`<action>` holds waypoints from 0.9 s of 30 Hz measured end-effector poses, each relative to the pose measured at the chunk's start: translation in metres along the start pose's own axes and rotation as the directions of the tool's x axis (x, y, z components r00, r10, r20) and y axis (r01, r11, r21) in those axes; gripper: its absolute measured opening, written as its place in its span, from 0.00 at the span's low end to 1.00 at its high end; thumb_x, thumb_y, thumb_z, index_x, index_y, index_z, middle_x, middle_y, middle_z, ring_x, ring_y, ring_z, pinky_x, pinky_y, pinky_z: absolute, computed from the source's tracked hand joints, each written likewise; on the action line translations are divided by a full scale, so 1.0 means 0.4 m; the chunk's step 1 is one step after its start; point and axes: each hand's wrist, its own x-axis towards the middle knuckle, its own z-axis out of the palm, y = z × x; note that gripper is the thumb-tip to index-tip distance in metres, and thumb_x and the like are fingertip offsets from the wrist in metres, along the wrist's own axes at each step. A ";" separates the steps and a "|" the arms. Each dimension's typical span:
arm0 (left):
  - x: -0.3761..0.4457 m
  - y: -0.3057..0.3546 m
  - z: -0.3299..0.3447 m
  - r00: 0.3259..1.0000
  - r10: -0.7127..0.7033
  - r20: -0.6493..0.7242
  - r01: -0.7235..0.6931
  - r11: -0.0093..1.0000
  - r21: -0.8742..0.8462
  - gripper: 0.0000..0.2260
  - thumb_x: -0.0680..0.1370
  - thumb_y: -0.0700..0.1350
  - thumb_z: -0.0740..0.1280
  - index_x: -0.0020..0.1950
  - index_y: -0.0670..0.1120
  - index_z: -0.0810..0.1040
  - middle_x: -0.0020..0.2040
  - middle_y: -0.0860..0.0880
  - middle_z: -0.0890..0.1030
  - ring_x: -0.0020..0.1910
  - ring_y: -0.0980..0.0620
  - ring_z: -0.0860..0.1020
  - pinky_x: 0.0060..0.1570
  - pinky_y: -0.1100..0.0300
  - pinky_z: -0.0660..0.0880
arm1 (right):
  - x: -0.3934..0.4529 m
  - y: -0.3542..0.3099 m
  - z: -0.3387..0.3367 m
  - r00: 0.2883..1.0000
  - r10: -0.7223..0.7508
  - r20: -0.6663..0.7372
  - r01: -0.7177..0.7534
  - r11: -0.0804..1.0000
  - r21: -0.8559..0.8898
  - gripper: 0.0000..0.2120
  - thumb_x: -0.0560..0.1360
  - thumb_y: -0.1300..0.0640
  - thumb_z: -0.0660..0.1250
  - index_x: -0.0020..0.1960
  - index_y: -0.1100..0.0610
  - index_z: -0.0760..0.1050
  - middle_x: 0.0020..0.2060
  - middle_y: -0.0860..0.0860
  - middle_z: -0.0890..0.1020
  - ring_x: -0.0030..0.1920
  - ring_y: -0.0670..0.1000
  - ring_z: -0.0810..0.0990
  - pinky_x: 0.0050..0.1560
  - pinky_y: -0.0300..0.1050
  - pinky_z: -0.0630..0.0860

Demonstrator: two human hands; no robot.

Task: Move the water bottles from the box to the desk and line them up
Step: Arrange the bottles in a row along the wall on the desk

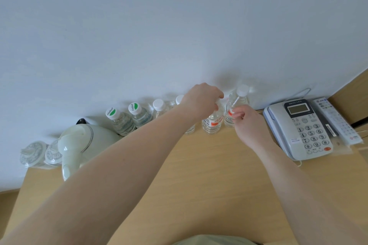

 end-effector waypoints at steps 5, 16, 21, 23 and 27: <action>-0.003 -0.001 -0.002 1.000 0.029 0.004 -0.029 0.997 0.067 0.19 0.82 0.45 0.67 0.73 0.52 0.75 0.64 0.48 0.80 0.63 0.43 0.77 0.50 0.56 0.71 | 0.003 0.004 0.004 1.000 0.000 -0.001 0.000 1.000 -0.007 0.14 0.81 0.63 0.57 0.62 0.55 0.77 0.51 0.47 0.80 0.51 0.50 0.76 0.49 0.42 0.69; 0.001 -0.022 -0.004 0.998 0.052 0.046 -0.057 0.991 0.122 0.20 0.82 0.40 0.63 0.74 0.52 0.74 0.65 0.48 0.79 0.64 0.43 0.76 0.54 0.54 0.74 | -0.008 -0.015 0.037 0.981 -0.055 0.183 0.069 0.995 -0.069 0.16 0.81 0.62 0.56 0.66 0.53 0.73 0.60 0.45 0.81 0.52 0.45 0.74 0.46 0.39 0.68; 0.001 -0.034 0.002 0.996 0.055 0.063 -0.062 0.993 0.104 0.21 0.83 0.38 0.60 0.73 0.54 0.74 0.69 0.51 0.76 0.67 0.45 0.73 0.60 0.51 0.74 | -0.005 -0.014 0.038 0.983 -0.055 0.172 0.068 0.995 -0.071 0.17 0.81 0.62 0.56 0.68 0.54 0.72 0.62 0.47 0.81 0.52 0.46 0.74 0.49 0.41 0.68; 0.004 -0.033 0.005 0.996 0.058 0.062 -0.064 0.992 0.106 0.21 0.82 0.38 0.60 0.74 0.54 0.74 0.69 0.51 0.76 0.67 0.46 0.73 0.60 0.51 0.74 | -0.004 -0.012 0.038 0.983 -0.057 0.174 0.070 0.995 -0.068 0.17 0.81 0.62 0.56 0.69 0.54 0.72 0.62 0.47 0.81 0.51 0.46 0.74 0.49 0.41 0.68; 0.007 -0.040 0.003 0.997 0.044 0.058 -0.050 0.993 0.103 0.22 0.82 0.36 0.61 0.73 0.53 0.75 0.68 0.49 0.77 0.65 0.44 0.75 0.59 0.50 0.75 | -0.001 -0.006 0.032 0.984 -0.067 0.166 0.078 0.995 -0.062 0.17 0.82 0.61 0.56 0.69 0.54 0.72 0.63 0.48 0.80 0.54 0.47 0.75 0.52 0.41 0.70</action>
